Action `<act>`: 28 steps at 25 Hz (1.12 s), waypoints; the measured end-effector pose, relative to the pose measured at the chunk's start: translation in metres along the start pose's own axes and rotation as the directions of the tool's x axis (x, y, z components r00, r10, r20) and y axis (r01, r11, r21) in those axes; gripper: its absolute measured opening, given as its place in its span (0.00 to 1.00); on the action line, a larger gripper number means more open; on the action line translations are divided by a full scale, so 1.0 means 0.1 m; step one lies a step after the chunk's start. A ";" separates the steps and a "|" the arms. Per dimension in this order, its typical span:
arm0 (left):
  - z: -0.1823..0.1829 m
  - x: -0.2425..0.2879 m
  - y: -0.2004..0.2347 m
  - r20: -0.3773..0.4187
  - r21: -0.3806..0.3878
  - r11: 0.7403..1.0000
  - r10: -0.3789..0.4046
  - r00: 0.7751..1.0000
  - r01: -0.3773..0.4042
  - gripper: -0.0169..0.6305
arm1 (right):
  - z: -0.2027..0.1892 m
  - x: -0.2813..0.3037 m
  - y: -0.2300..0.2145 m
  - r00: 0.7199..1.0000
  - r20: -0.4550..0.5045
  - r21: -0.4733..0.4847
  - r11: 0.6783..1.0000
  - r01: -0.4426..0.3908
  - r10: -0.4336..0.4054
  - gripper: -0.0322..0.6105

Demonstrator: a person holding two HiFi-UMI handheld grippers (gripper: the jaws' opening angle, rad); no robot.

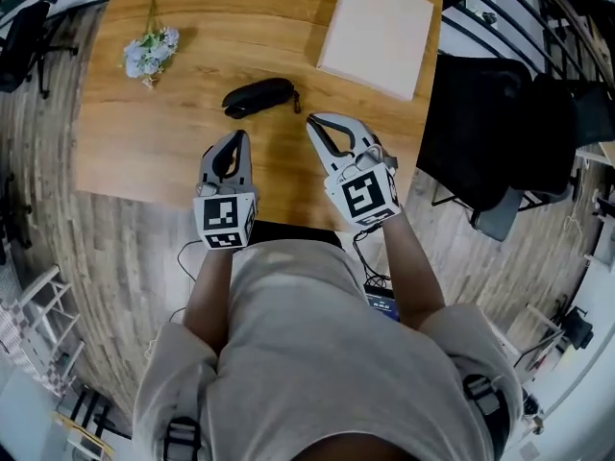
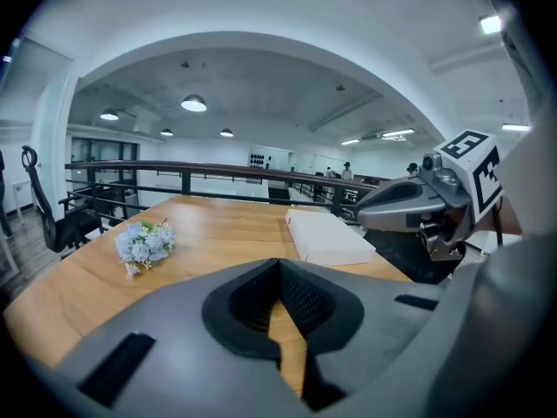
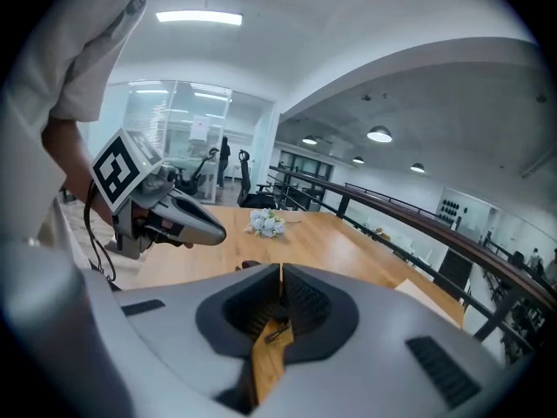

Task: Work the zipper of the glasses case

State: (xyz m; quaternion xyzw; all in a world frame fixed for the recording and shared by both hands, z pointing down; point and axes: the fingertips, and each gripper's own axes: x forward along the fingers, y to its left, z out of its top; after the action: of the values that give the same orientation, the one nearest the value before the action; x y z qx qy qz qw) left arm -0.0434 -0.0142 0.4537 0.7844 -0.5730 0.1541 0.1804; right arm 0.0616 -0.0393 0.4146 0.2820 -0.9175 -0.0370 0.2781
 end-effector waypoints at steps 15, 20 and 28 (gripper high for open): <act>-0.65 0.00 0.37 -0.068 -0.138 0.976 0.160 0.985 -0.168 0.06 | -0.37 0.81 0.29 0.957 -0.228 -0.289 0.926 -0.243 0.180 0.12; -0.90 -0.06 0.57 -0.106 -0.192 0.959 0.192 0.976 -0.209 0.06 | -0.54 1.06 0.41 0.919 -0.340 -0.429 0.837 -0.338 0.197 0.38; -1.04 -0.03 0.74 -0.132 -0.192 0.961 0.175 0.976 -0.199 0.06 | -0.76 1.42 0.44 0.871 -0.458 -0.544 0.719 -0.432 0.177 0.48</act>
State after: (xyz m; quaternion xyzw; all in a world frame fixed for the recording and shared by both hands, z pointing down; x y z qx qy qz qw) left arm -0.1183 0.0160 0.5524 0.6940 -0.6462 0.1551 0.2769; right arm -0.0177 -0.0722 0.5584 0.0159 -0.8145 -0.2404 0.5277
